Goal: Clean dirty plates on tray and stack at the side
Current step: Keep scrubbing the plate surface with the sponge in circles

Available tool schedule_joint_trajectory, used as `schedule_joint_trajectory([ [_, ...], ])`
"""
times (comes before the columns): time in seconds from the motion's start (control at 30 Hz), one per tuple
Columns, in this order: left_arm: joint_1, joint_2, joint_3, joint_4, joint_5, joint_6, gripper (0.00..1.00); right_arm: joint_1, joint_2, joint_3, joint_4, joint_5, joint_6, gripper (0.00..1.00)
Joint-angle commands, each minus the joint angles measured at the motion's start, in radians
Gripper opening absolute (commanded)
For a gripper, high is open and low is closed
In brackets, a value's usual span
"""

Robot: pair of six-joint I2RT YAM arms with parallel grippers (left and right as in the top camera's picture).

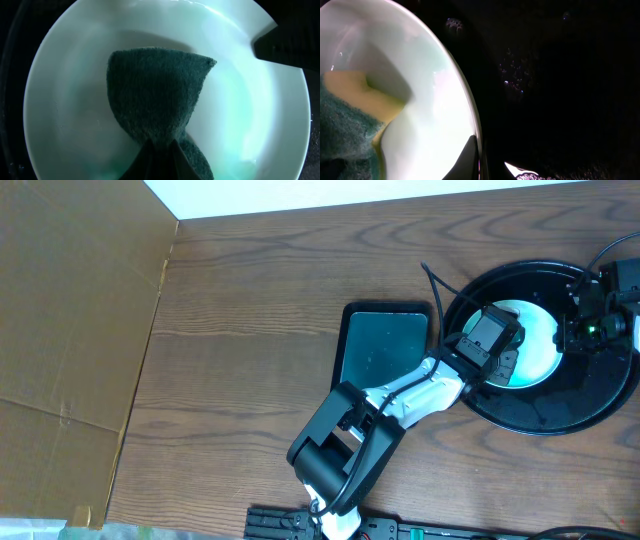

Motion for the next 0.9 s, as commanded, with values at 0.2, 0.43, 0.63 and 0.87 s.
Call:
schedule_joint_trajectory([
  [0.2, -0.005, -0.004, -0.025, 0.010, -0.388, 0.180, 0.07, 0.014, 0.053, -0.025, -0.023, 0.049, -0.020, 0.01],
  [0.43, 0.095, -0.004, -0.025, 0.152, -0.280, 0.214, 0.07, 0.014, 0.053, -0.025, -0.024, 0.049, -0.019, 0.01],
  [0.63, 0.141, -0.004, -0.025, 0.221, 0.051, 0.148, 0.07, 0.014, 0.053, -0.025, -0.023, 0.049, -0.019, 0.01],
  [0.87, 0.088, 0.005, -0.025, 0.246, 0.116, 0.076, 0.07, 0.014, 0.053, -0.025, -0.019, 0.049, -0.019, 0.01],
])
